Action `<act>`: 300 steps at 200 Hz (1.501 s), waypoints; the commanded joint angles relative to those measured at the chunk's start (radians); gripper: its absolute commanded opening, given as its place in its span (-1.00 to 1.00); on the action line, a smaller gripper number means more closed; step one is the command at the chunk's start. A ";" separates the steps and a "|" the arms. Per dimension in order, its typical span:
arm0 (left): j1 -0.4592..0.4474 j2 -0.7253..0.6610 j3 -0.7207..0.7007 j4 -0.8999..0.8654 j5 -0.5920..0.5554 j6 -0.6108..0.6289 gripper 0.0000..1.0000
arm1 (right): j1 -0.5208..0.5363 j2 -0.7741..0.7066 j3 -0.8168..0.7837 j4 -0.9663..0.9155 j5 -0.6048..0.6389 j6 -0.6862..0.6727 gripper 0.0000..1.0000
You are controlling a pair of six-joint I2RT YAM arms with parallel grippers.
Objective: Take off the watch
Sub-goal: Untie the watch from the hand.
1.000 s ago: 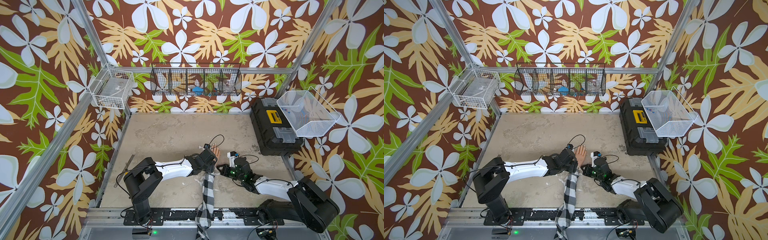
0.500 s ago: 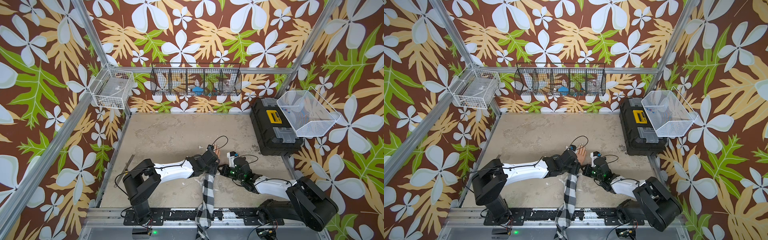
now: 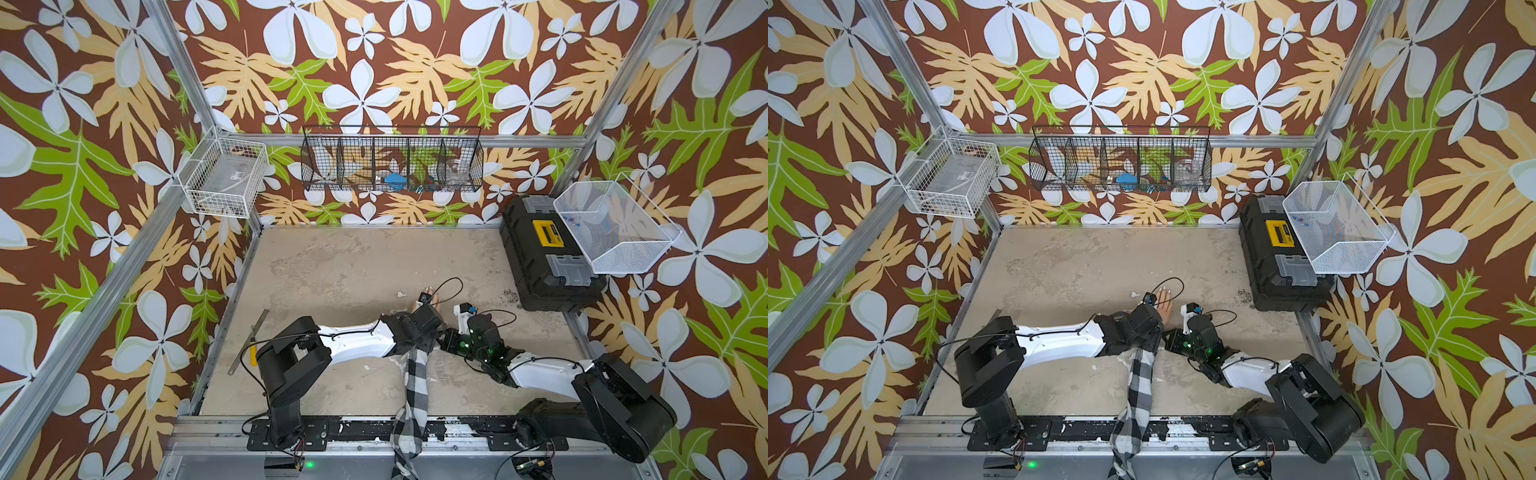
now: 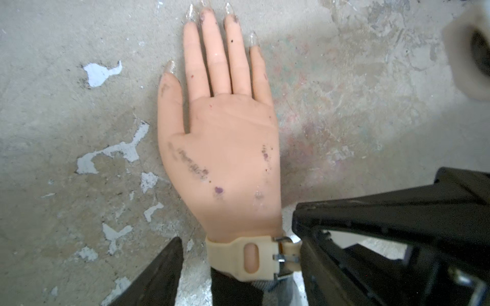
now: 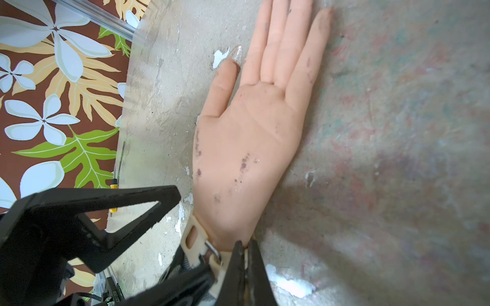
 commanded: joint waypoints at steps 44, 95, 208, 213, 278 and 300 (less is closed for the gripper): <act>0.000 -0.011 0.016 -0.080 -0.132 0.005 0.42 | 0.001 -0.001 -0.003 0.020 -0.002 0.004 -1.00; 0.000 -0.040 0.004 -0.090 -0.145 0.007 0.42 | 0.001 -0.003 -0.002 0.020 -0.007 0.004 -1.00; -0.053 -0.013 0.048 -0.070 -0.046 0.007 0.41 | 0.000 0.000 0.005 0.015 -0.006 -0.001 -1.00; -0.054 -0.010 0.048 -0.074 -0.049 0.008 0.41 | 0.000 0.000 0.005 0.014 -0.005 -0.002 -1.00; -0.054 0.002 0.045 -0.106 -0.099 0.010 0.40 | 0.001 -0.003 -0.001 0.014 -0.001 -0.001 -1.00; -0.054 -0.002 0.046 -0.120 -0.121 0.005 0.40 | 0.001 -0.004 -0.002 0.014 0.001 -0.001 -1.00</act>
